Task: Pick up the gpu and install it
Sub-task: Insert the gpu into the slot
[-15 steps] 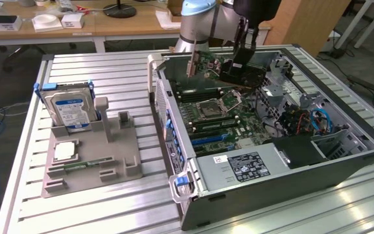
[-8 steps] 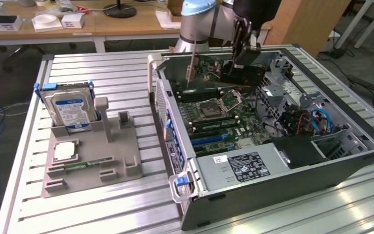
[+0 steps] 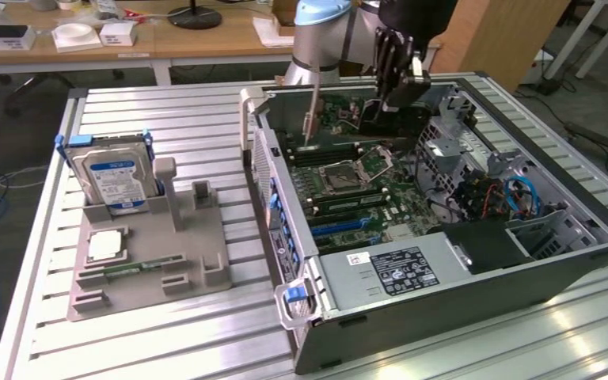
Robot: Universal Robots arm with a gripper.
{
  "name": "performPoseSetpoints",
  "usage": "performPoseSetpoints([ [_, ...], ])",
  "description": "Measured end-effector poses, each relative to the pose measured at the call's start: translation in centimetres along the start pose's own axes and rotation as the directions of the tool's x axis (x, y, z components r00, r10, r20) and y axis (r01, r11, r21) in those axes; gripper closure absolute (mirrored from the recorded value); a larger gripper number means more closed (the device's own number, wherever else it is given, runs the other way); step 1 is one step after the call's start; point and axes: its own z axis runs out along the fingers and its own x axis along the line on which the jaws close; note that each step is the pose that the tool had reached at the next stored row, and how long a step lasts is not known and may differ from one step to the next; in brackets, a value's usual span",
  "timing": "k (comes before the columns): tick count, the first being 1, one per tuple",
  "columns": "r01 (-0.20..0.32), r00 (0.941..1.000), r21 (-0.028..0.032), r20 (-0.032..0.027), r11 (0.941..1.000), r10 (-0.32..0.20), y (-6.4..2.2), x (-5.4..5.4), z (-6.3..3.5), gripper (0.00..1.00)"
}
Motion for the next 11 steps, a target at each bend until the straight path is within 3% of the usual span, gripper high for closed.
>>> performPoseSetpoints([
  [5,0.071,0.9974,0.0037,0.0014,0.9974,-0.071,0.0,0.0,0.06,0.74],
  [11,0.153,0.9883,0.0037,0.0023,0.9883,-0.153,0.0,0.0,0.23,0.74],
])
